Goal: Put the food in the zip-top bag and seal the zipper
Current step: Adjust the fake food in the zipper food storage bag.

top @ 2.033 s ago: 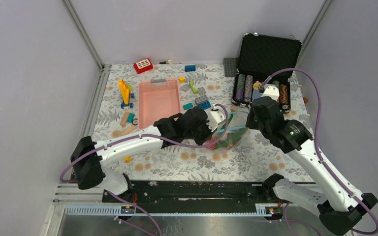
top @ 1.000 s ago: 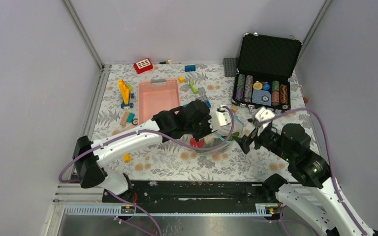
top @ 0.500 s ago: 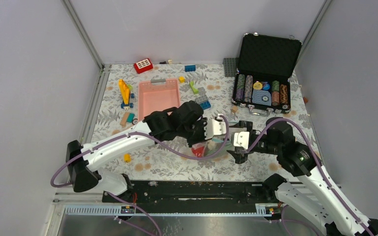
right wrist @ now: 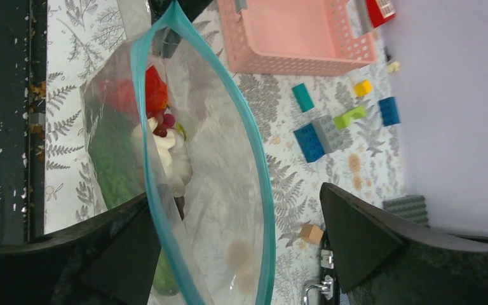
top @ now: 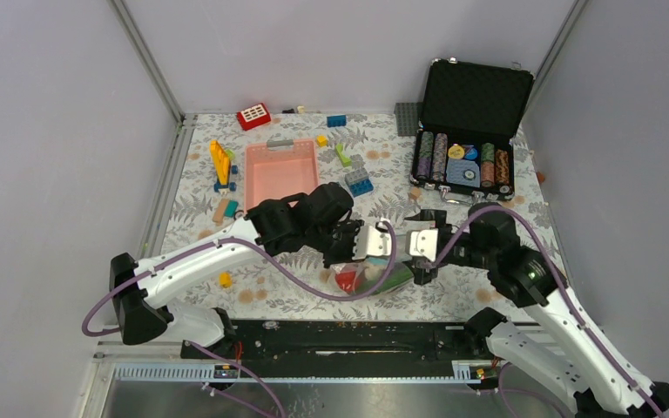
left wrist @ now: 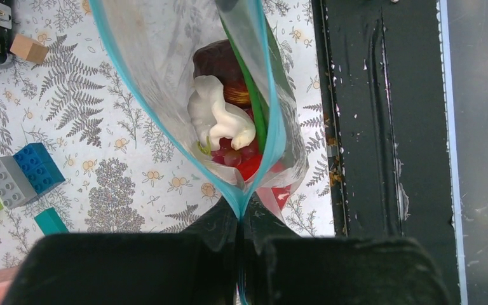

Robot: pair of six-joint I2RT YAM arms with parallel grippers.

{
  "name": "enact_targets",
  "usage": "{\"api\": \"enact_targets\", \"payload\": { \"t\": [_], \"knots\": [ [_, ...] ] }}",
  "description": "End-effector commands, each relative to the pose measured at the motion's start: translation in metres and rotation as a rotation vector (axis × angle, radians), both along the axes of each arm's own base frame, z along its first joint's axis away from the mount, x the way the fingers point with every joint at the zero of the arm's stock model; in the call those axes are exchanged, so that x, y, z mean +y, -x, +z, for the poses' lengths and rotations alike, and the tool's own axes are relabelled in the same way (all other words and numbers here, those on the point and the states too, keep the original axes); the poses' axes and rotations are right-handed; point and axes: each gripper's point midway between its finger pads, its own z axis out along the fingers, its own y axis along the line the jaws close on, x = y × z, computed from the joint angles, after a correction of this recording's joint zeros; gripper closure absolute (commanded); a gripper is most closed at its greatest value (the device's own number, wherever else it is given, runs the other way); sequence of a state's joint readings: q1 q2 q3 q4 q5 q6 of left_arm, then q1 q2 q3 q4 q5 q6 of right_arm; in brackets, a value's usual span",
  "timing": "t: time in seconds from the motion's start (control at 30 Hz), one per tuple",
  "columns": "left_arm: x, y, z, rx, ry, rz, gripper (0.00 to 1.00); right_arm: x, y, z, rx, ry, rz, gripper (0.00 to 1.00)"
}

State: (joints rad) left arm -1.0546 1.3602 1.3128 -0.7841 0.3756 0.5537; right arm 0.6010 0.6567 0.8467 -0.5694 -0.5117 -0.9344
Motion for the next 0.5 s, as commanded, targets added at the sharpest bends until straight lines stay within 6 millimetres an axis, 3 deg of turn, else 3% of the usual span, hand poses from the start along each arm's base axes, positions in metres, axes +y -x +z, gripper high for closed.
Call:
{"api": "enact_targets", "payload": {
  "t": [0.0,0.07,0.17,0.47],
  "knots": [
    [-0.003,0.004,0.021,-0.04,0.061,-0.059,1.0,0.003,-0.007,0.004,0.053,0.029,-0.011,0.08],
    [-0.002,0.003,0.023,-0.05,0.062,-0.057,1.0,0.005,-0.006,0.003,0.074,0.03,-0.003,0.14],
    [-0.002,0.002,0.028,-0.065,0.071,-0.059,1.0,0.007,-0.004,0.001,0.09,0.023,0.002,0.38],
    [0.003,-0.013,0.029,-0.125,0.054,0.016,0.99,-0.001,0.001,-0.007,0.143,0.05,-0.031,0.96]
  ]
}}
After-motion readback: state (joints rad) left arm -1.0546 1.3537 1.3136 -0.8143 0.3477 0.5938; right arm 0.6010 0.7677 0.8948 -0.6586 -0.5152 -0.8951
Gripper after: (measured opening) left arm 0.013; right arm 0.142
